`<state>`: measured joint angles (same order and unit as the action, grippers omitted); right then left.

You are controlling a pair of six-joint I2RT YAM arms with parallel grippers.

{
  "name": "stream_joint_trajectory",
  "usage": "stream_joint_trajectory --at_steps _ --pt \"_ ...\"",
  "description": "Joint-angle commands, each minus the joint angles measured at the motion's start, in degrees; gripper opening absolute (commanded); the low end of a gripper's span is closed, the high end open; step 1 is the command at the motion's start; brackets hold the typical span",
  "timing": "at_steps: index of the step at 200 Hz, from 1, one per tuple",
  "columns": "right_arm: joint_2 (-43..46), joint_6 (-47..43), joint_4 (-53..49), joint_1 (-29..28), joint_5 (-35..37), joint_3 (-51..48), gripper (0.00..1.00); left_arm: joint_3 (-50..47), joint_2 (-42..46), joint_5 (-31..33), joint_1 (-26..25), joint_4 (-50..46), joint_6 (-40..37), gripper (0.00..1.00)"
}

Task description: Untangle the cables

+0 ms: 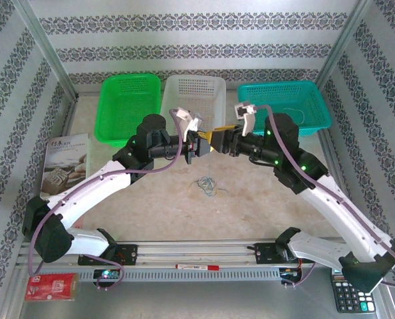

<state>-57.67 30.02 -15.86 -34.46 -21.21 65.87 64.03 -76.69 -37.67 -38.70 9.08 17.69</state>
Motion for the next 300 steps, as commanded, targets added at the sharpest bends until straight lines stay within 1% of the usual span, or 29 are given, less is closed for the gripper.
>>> stream_joint_trajectory --at_steps 1,24,42,56,73,92,118,155,170,185,194,196,199,217,226,250,275,293,300 --pt "6.56 1.5 4.32 2.26 4.32 -8.16 0.54 1.42 1.89 3.56 -0.77 3.02 2.75 0.0" --pt "13.05 2.05 10.06 3.26 5.4 -18.86 0.59 2.6 2.62 6.02 -0.75 1.55 4.35 0.0" --pt "16.85 0.71 15.01 2.85 5.38 -26.86 0.65 4.22 2.17 6.14 -0.77 0.56 5.78 0.0" --pt "18.4 -1.14 18.36 2.11 5.93 -31.69 0.67 5.53 1.65 5.78 -0.81 0.07 7.0 0.0" --pt "18.91 -3.58 22.69 0.16 8.74 -36.16 0.69 6.91 0.95 5.29 -0.77 -0.19 8.31 0.0" --pt "17.24 -5.92 26.41 -2.35 11.27 -37.8 0.7 7.85 0.64 5.1 -0.76 -0.28 9.18 0.0" --pt "12.49 -7.9 30.08 -5.33 13.97 -36.89 0.7 8.77 0.35 5.04 -0.76 -0.51 9.9 0.0" --pt "3.82 -8.32 37.56 -6.5 18.13 -34.65 0.7 10.65 0.27 4.82 -0.77 -0.82 11.19 0.0" --pt "-0.42 -8.42 40.73 -6.51 18.61 -33.71 0.69 11.49 0.31 5.0 -0.77 -0.52 12.02 0.0" --pt "-4.52 -7.8 44.58 -6.73 18.87 -33.35 0.67 12.38 0.61 5.29 -0.77 -0.17 13.11 0.0" --pt "-6.98 -7.17 46.45 -6.76 19.05 -33.18 0.62 13.06 0.77 5.67 -0.77 -0.03 13.86 0.0" --pt "-7.66 -6.98 46.95 -6.86 19.23 -33.09 0.59 13.23 0.82 5.74 -0.77 0.04 13.97 0.0" --pt "-8.12 -6.88 47.14 -6.92 19.31 -33.09 0.58 13.48 0.98 5.85 -0.77 0.06 14.14 0.0" --pt "-12.04 -5.37 51.48 -7.14 21.23 -34.67 0.39 15.39 1.58 7.07 -0.76 -0.31 14.87 0.0" --pt "-13.56 -4.58 53.26 -7.16 21.95 -35.92 0.33 17.12 1.78 8.01 -0.77 -1.63 14.71 0.0" --pt "-16.63 -2.63 56.96 -7.38 24.39 -40.14 0.28 24.26 1.38 10.76 -0.75 -7.61 12.98 0.0" --pt "-17.89 -0.61 58.89 -7.66 27.29 -44.38 0.28 33.85 -0.69 12.73 -0.07 -14.15 11.12 0.0" --pt "-18.04 0.47 59.96 -7.99 29.15 -45.83 0.27 40.38 -2.82 12.8 1.01 -17.54 10.16 0.0" --pt "-18.09 0.81 59.91 -8.15 29.95 -47.84 0.28 42.85 -3.69 13.03 1.47 -19.18 9.48 0.0"
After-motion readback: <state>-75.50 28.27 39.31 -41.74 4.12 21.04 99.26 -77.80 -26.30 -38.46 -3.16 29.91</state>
